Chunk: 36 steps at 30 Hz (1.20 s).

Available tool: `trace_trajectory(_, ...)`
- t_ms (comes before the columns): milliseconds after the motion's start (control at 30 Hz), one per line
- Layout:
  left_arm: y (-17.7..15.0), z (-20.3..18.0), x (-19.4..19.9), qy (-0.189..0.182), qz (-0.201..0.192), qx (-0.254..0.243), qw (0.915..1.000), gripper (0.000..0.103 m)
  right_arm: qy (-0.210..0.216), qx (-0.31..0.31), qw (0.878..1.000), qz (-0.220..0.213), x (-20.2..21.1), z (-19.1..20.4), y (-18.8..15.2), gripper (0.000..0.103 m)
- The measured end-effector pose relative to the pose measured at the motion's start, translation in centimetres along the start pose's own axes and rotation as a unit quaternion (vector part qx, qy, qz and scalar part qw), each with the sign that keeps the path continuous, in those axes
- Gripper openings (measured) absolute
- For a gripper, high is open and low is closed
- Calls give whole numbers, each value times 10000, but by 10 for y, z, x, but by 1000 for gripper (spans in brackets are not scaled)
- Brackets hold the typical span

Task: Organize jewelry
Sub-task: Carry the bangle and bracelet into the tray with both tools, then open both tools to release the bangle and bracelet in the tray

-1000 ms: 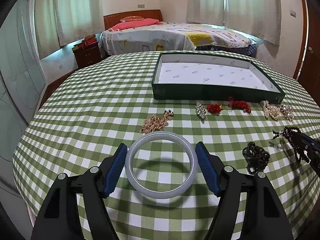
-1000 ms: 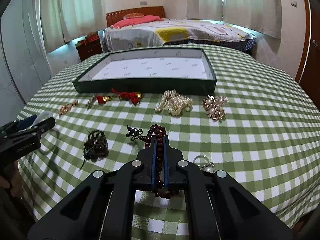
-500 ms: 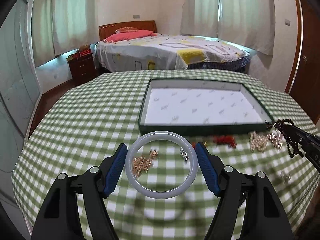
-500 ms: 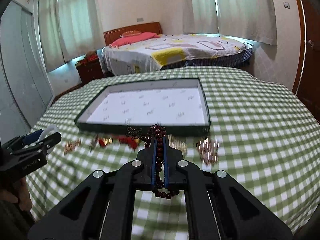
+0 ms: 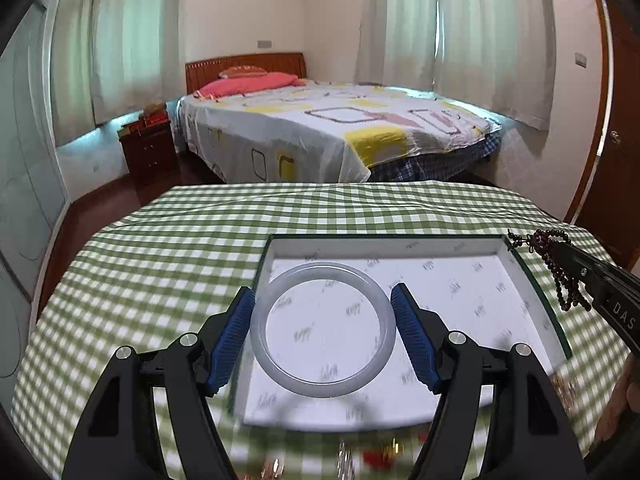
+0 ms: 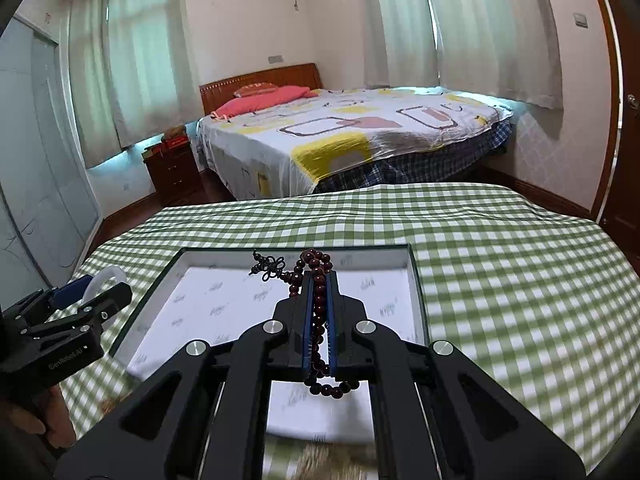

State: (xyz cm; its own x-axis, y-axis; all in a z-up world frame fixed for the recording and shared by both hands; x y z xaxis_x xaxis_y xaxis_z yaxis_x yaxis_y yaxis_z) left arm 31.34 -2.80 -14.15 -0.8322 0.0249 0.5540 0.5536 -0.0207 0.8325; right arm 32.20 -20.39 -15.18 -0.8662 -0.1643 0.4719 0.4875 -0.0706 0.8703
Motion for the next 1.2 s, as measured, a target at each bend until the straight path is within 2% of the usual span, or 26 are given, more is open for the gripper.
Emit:
trace_trajectory(133,5,-4,-43,9,324,5,9995,68,-30,-82,9994,328,-40,-7,4,6)
trace_trajectory(300,1,-4,-95,-31,951,116,9954,68,-93,-185,9954,930,-85,-18,-3,6)
trace_trajectory(433,-4,-3,-116,7,1271,96,9918,68,-195,-296,9897,1391,-110,-27,-12,6)
trace_trajectory(600,-9,-2,-133,-38,1753,128,9844,68,-268,-337,9835,1759,-127,-30,-24,7)
trace_trajectory(667,-14,-1,-138,-71,1938,182,9808,68,-255,-366,9819,1841,-131,-30,-27,12)
trace_trajectory(733,-17,0,-140,-89,2046,233,9785,69,-279,-367,9830,1775,-129,-29,-27,25)
trace_trajectory(767,-17,1,-141,-86,2041,251,9786,70,-284,-361,9834,1758,-129,-29,-27,37)
trace_trajectory(833,-15,1,-140,-56,1961,267,9802,78,-282,-346,9840,1724,-129,-29,-26,46)
trace_trajectory(1033,-9,-2,-132,-13,1696,155,9854,79,-164,-366,9898,1364,-113,-30,-16,52)
trace_trajectory(1200,5,4,-94,-16,889,277,9957,79,-152,-231,9953,925,-80,-25,-6,54)
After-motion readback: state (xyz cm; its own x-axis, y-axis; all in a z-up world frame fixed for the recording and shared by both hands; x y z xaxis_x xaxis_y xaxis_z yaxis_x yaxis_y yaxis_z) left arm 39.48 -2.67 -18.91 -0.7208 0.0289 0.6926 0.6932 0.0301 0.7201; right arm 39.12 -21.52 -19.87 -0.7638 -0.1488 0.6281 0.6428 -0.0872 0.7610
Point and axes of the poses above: each gripper's, at about its wrist camera, not at the fingertips, and x roughly against the way its jaws point, z to its left, y to its top, the point moved 5 cm from there along -x, roughly the way its jaws point, and after that the axes turned 4 degrees about -z, right-handed, at the moved point
